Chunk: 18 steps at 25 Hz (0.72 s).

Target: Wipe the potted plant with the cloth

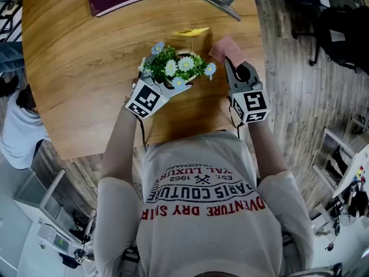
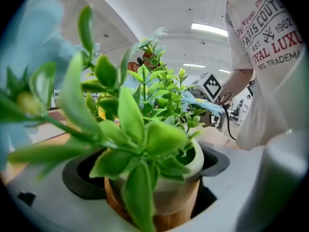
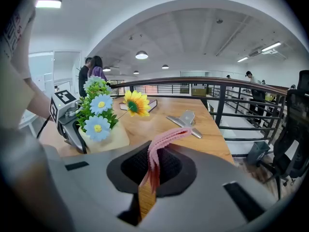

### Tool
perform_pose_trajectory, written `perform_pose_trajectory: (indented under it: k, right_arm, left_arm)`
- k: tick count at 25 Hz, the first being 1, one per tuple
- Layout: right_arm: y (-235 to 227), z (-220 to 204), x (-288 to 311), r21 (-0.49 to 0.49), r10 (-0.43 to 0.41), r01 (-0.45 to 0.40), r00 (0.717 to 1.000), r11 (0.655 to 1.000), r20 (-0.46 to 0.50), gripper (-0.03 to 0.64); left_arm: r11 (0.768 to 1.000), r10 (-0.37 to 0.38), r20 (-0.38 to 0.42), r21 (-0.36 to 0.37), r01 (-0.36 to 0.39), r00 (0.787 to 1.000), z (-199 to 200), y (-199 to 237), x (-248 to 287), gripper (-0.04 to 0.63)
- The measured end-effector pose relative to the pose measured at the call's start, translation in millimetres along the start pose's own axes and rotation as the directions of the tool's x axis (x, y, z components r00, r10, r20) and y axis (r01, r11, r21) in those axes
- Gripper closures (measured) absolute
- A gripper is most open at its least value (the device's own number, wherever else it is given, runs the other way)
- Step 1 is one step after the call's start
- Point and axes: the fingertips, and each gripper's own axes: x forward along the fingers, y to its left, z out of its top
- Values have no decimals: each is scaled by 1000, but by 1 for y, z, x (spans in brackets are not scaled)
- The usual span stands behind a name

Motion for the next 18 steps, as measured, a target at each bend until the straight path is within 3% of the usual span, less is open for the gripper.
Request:
perform_pose_trajectory:
  k: [6,10,18]
  right_arm:
    - [7,6,-7,-24,0,0,1000,1000,29,581]
    - [11,9,-15,-44,-1,4,999,999,49,581]
    - [14,39,-40,-103,1,13,992,995,125,581]
  left_arm:
    - [994,95,-12,-45,-96,995,-8,3,-15,58]
    - [975,201,-3,-96,-200,980,-11,5,-35,60]
    - [886,451,58,-151,-439,890,27,13,-100,61]
